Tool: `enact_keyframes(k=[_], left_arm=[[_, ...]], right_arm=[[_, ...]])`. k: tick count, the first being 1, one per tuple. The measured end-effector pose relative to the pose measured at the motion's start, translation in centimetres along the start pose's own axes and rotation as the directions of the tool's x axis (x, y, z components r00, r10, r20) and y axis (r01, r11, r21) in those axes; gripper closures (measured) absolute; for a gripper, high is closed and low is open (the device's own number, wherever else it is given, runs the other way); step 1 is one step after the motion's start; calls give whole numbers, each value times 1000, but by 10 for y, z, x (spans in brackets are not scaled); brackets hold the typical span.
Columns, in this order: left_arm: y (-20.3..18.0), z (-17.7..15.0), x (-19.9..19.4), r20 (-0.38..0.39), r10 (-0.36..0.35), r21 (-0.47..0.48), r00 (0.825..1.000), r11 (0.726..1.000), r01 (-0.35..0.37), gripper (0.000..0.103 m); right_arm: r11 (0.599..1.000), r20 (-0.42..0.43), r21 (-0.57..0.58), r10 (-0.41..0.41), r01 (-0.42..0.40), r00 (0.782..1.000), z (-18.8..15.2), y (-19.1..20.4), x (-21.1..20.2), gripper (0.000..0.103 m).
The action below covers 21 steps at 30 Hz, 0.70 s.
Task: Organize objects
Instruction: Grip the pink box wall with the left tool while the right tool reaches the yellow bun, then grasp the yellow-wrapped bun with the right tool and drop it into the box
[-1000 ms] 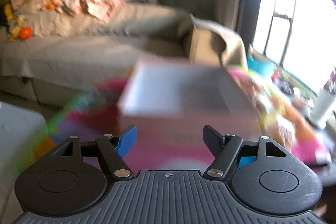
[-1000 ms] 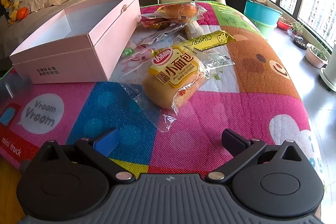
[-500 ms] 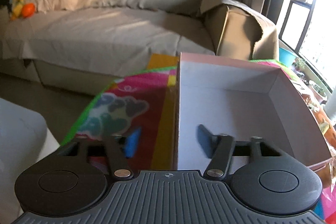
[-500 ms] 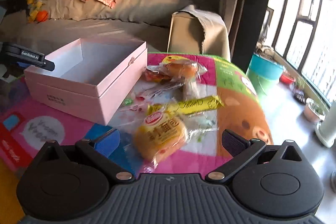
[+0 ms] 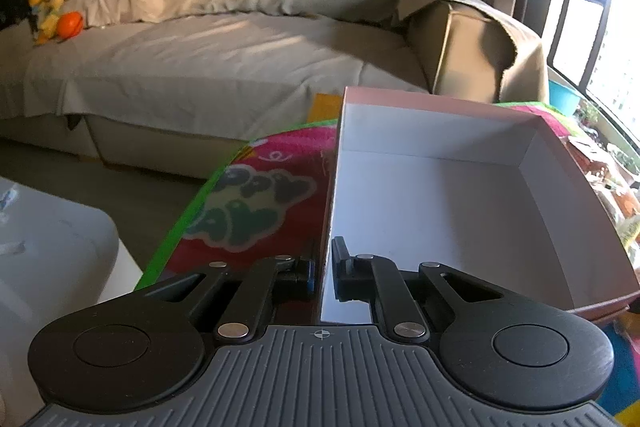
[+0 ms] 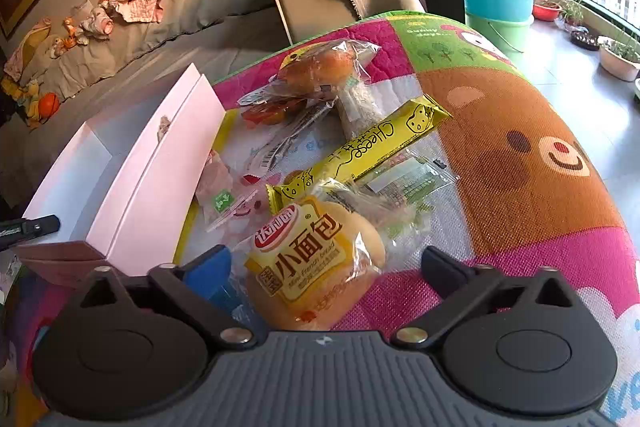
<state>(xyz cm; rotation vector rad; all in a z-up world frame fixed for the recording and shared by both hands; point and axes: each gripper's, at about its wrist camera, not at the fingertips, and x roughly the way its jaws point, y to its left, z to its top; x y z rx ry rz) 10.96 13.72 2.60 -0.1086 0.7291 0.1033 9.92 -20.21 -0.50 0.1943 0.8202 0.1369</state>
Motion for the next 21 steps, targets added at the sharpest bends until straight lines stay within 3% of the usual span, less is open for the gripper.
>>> enact_keyframes(k=[7,9,12,14,17,19,21], left_arm=[[7,-1,-2,10,-32,-26,999,999,32,94],[3,-1,-2,17,-30,-7,999,1000,31,94],[0,-1,1,15,-50,11,999,999,50,94],[3,-2,3,10,-61,6,998,998,60,94],[7,-2,6,4,-71,-18,997,997,71,94],[8,-3,6,3,-83,-29,997,996,83,94],[7,-5,5,11,-80,-27,997,996,80,94]], right_arm=[[995,41,-84,-57,61,998,11,-2,-39,31],[995,47,-83,-45,49,998,19,-6,-51,52],[996,53,-89,1,4,999,41,0,-67,72],[991,72,-132,17,-8,997,58,16,-74,73],[976,94,-211,-28,48,995,72,34,-78,70],[972,104,-205,-99,118,990,71,32,-75,56],[973,112,-155,-154,170,982,64,23,-71,32]])
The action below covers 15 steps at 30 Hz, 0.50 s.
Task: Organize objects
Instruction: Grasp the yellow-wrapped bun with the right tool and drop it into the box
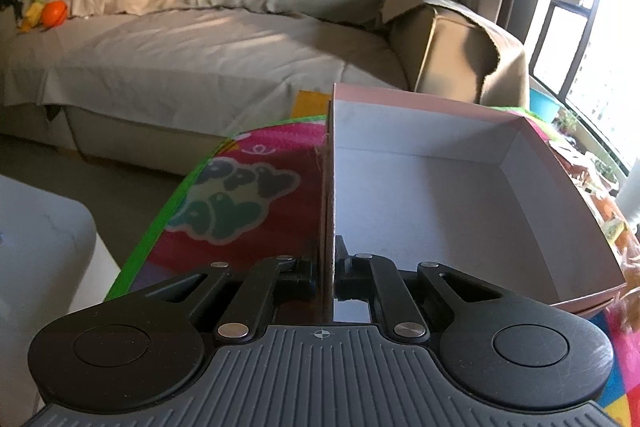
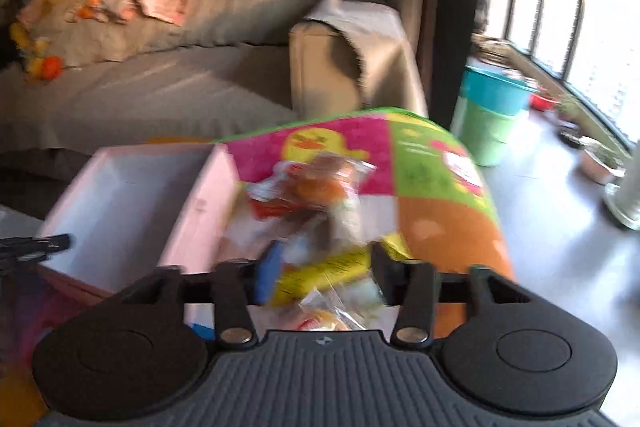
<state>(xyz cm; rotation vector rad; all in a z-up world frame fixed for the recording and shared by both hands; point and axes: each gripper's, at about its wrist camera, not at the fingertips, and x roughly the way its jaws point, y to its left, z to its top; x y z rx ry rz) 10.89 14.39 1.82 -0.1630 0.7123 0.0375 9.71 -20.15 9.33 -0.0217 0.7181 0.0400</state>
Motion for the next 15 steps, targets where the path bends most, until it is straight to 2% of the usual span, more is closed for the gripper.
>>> enact_keyframes(k=[3,7,10,12,13,15], left_arm=[[-3,-1,-1,1,-2,9,1000,1000,2,93],[-6,-3,-1,2,-11,16,1000,1000,11,93],[-6,-4,-2,3,-14,16,1000,1000,14,93],[-7,-4,-2,2,-15,12,1000,1000,15,93],[-7,-4,-3,3,-16,10,1000,1000,16,93],[-7,-4,-3,5,-13,12,1000,1000,13,93]], right_arm=[[994,-44,111,-6,11,999,-22,-11,10,20],[960,-120,280,20,14,993,-50,-20,40,15],[962,-132,273,33,5,991,-58,-12,59,15],[981,-129,194,7,18,992,-57,-2,63,34],[987,-117,161,6,13,993,-55,1,60,36],[994,-96,109,20,-10,995,-48,4,50,51]])
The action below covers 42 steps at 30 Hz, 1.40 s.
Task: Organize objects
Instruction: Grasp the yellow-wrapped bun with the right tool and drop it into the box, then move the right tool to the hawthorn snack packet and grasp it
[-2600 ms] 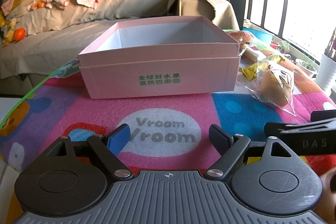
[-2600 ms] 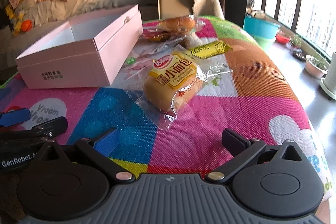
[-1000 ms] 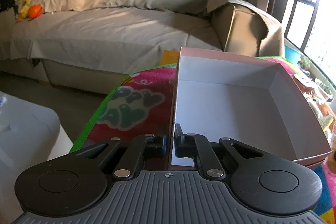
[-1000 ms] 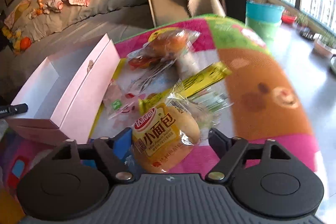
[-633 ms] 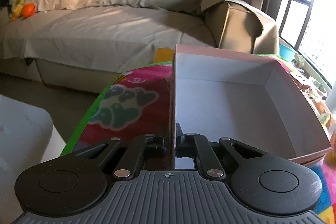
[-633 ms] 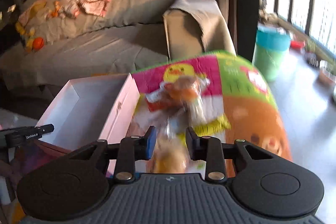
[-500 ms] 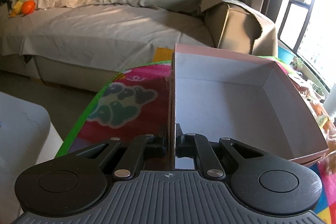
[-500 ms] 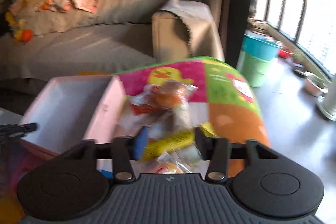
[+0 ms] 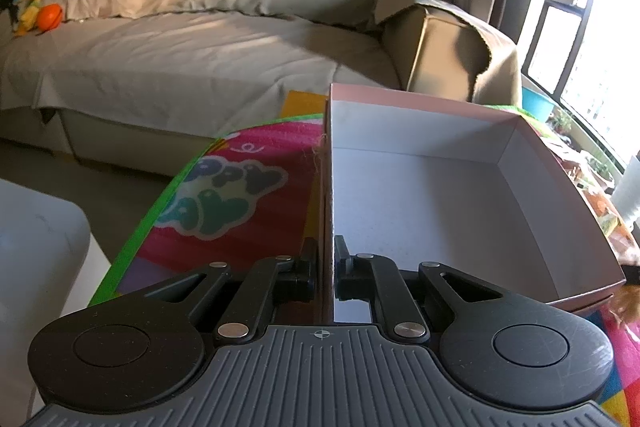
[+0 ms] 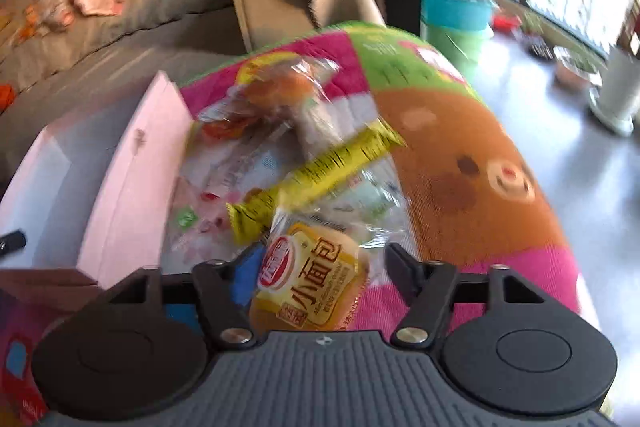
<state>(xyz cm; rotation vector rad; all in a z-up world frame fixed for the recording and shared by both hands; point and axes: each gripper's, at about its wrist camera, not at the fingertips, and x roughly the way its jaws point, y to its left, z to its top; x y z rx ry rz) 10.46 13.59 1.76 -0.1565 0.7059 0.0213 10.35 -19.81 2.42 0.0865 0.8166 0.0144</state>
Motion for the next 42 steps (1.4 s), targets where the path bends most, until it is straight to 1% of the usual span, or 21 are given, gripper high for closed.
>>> enact_keyframes(k=[3,6,8,10,13,14,16,17,19,21,23,24,26,28,30,31,33,35,38,40,42], left_arm=[[-1,0,1,2,4,0,1000,1000,-4,93],[-1,0,1,0,4,1,1000,1000,-4,93],[1,0,1,-2,0,4,1000,1000,0,93],[1,1,1,-5,-1,8,1000,1000,1,93],[1,2,2,-11,-1,13,1000,1000,1,93],[2,2,2,-13,0,12,1000,1000,1,93],[2,3,4,-18,4,11,1000,1000,-4,93],[2,3,5,-20,7,10,1000,1000,-7,93],[2,4,5,-22,7,8,1000,1000,-7,93],[4,4,6,-28,6,9,1000,1000,-5,93],[5,4,7,-28,-3,2,1000,1000,3,93],[6,5,7,-28,-4,-1,1000,1000,4,93],[7,5,8,-28,-12,-9,1000,1000,12,93],[10,5,7,-24,-13,-11,1000,1000,13,92],[13,3,5,-20,-1,-9,1000,1000,1,92],[15,3,4,-19,8,-8,1000,1000,-8,92],[22,2,0,-18,33,-13,999,999,-33,92],[31,2,-3,-19,64,-27,998,998,-64,92],[42,3,-9,-25,104,-36,994,994,-105,92],[45,3,-10,-35,118,-38,992,992,-119,92],[46,3,-11,-39,119,-34,992,992,-121,92]], right_arm=[[1000,39,-21,9,-9,999,15,3,-20,52],[997,105,-38,64,-60,992,39,12,-45,53],[991,141,-58,129,-122,982,59,25,-59,53],[978,158,-80,204,-194,966,84,47,-65,53],[945,151,-130,317,-299,936,114,91,-60,53],[932,137,-162,346,-324,928,121,110,-54,52],[898,78,-209,410,-388,909,131,148,-34,48],[893,53,-214,415,-396,908,132,161,-25,42],[892,42,-237,404,-384,914,131,174,-17,42],[893,85,-258,401,-369,912,128,163,-23,42],[902,130,-274,378,-333,917,125,142,-32,42],[911,151,-289,348,-295,925,122,126,-35,42],[917,158,-328,291,-227,944,113,99,-32,42],[914,126,-367,236,-175,964,96,75,-20,42],[914,62,-372,199,-163,978,79,54,-6,44],[915,31,-366,193,-169,981,69,47,2,45],[915,-13,-352,206,-197,979,53,36,12,53],[902,-31,-360,242,-237,970,42,37,17,54],[869,-30,-403,302,-288,953,29,46,25,54],[856,-26,-425,313,-294,949,31,61,35,54],[854,-39,-424,315,-301,948,35,70,54,54]])
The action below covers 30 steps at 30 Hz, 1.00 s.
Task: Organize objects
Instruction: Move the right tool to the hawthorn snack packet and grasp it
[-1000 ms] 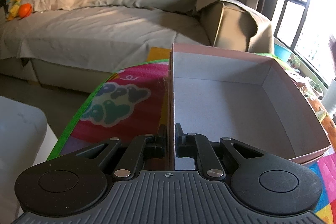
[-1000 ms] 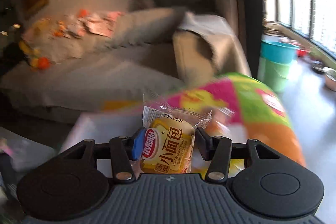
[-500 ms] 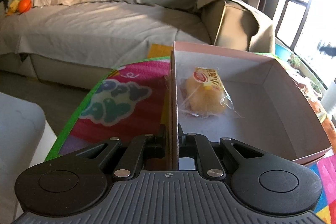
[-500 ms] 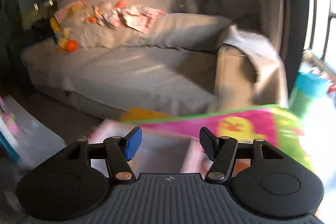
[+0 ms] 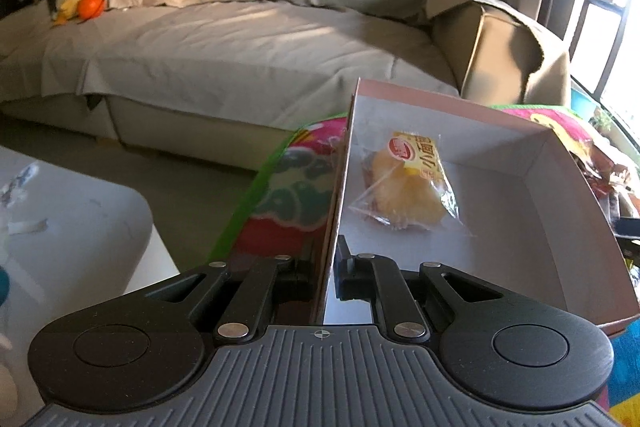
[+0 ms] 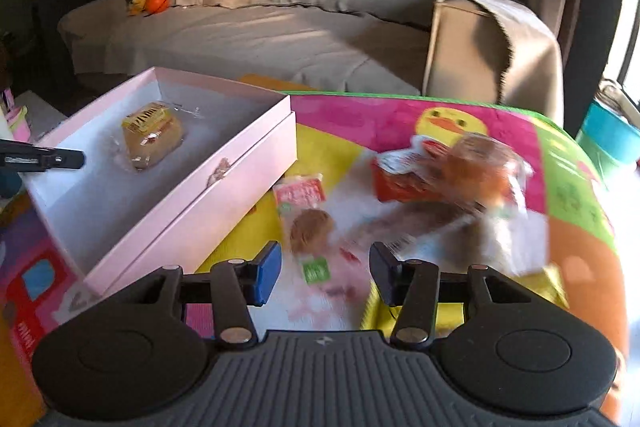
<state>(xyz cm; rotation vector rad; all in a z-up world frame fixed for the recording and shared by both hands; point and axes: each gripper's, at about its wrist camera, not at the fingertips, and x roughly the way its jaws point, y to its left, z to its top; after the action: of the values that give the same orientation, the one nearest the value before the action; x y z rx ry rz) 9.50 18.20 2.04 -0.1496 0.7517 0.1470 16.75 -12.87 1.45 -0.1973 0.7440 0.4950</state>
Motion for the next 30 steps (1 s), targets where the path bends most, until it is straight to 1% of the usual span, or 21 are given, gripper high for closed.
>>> enact_keyframes(k=[1,2,5,8,11,15,16,18,20,21,22,23,24,26,28,30], left_arm=[[0,0,0,0,0,5,1000,1000,0,92],[0,0,-1,0,-4,9,1000,1000,4,92],[-2,0,-1,1,-15,22,1000,1000,15,92],[-13,-2,1,10,-28,57,1000,998,28,92],[-30,-3,4,17,-47,86,999,995,46,91],[-58,-3,12,15,-113,92,993,990,111,91],[-65,-3,14,15,-118,92,993,989,116,91],[-77,-5,20,8,-112,74,994,991,111,91],[-83,-7,21,8,-105,58,994,993,105,91],[-85,-8,20,10,-104,55,995,993,103,89],[-86,-10,19,11,-106,53,994,993,105,89],[-85,-11,18,10,-110,49,994,993,110,89],[-83,-13,17,8,-119,43,993,992,118,89],[-80,-14,15,3,-134,27,991,991,134,89],[-78,-16,13,5,-142,23,990,990,142,89],[-78,-17,13,9,-144,23,990,989,144,89]], right_arm=[[1000,-13,18,11,-11,1000,1,1,10,54],[999,-22,42,15,-14,1000,1,-1,16,57],[998,-25,57,14,-12,1000,-7,3,5,68],[996,-41,79,-24,28,999,-21,-1,-8,68],[984,-68,174,-37,48,997,-46,-16,-34,69],[956,-82,253,-132,149,988,-78,-29,-69,69],[946,-86,271,-161,179,983,-84,-33,-76,69],[928,-96,312,-183,204,978,-94,-40,-87,68],[925,-94,331,-164,187,982,-99,-43,-96,67],[926,-88,335,-153,174,984,-101,-42,-100,66],[930,-70,337,-132,148,989,-101,-41,-106,66],[933,-55,336,-119,131,991,-99,-41,-109,63],[934,-37,338,-111,117,993,-95,-42,-112,58],[932,10,339,-138,127,990,-86,-44,-120,51],[925,16,341,-185,168,983,-77,-47,-119,49],[916,1,345,-217,204,976,-74,-50,-115,49]])
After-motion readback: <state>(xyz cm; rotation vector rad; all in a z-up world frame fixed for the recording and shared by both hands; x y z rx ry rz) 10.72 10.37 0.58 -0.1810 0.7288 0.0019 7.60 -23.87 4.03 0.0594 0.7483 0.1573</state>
